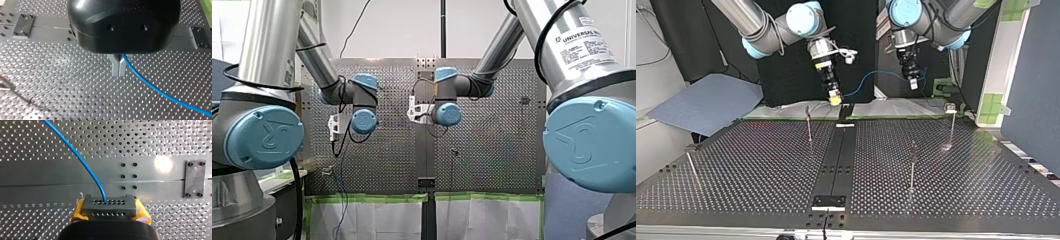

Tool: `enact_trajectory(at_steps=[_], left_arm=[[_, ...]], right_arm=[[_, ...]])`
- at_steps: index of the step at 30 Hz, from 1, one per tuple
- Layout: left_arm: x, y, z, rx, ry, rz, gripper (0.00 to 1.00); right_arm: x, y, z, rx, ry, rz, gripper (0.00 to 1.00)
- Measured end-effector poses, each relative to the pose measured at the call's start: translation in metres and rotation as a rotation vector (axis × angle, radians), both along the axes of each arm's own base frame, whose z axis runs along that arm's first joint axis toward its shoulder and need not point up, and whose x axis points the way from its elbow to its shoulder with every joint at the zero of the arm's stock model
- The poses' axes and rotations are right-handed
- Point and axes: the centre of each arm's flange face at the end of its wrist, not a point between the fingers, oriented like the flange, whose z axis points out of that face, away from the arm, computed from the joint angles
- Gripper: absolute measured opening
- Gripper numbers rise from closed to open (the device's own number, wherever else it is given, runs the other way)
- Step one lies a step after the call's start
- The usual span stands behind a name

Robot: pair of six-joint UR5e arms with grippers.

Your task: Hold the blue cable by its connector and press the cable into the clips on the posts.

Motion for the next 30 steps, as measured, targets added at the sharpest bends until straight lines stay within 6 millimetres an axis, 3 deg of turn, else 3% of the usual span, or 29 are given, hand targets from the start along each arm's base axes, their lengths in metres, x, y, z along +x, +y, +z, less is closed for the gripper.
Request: enact_trajectory(at_steps=[17,30], left_arm=[[0.019,-0.017,0.057,0.022,-0.014,-0.045,0.00],[0.026,-0.017,0.113,0.063,-0.024,-0.002,0.00]], right_arm=[[0.018,-0.015,0.030,-0.018,-0.015,0.013,0.00],[0.021,-0.021,0.032,-0.015,-0.005,0.011,0.00]])
